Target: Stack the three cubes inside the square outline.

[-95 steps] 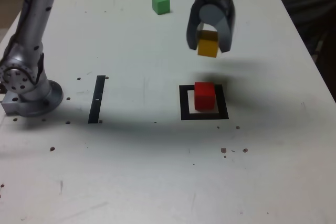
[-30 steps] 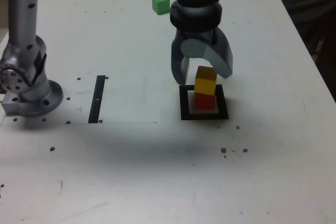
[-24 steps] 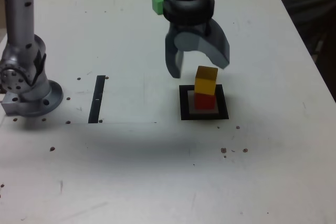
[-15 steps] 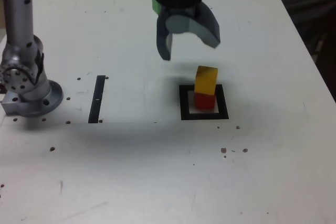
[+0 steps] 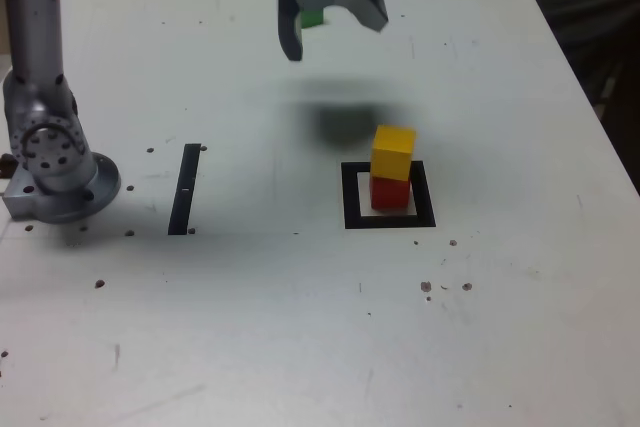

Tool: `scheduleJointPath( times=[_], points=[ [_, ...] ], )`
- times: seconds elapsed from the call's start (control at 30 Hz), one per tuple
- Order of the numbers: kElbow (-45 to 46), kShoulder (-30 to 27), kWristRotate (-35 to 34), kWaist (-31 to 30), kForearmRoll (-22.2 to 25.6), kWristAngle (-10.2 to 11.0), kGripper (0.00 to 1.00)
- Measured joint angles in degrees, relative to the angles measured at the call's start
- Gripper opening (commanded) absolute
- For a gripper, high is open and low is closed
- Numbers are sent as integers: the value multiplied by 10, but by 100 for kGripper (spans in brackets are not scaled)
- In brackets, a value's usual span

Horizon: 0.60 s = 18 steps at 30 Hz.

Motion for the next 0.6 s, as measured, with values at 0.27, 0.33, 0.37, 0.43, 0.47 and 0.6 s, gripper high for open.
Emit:
scheduleJointPath(
  times=[0.27,0.33,0.37,0.43,0.47,0.6],
  points=[
    [-29,15,34,76,7,9,100],
    [-37,18,42,91,10,11,100],
    [-42,20,45,99,12,13,100],
    [-55,27,54,118,17,16,100],
    [-62,32,59,127,20,17,100],
    [-88,54,77,155,29,18,100]
  ],
)
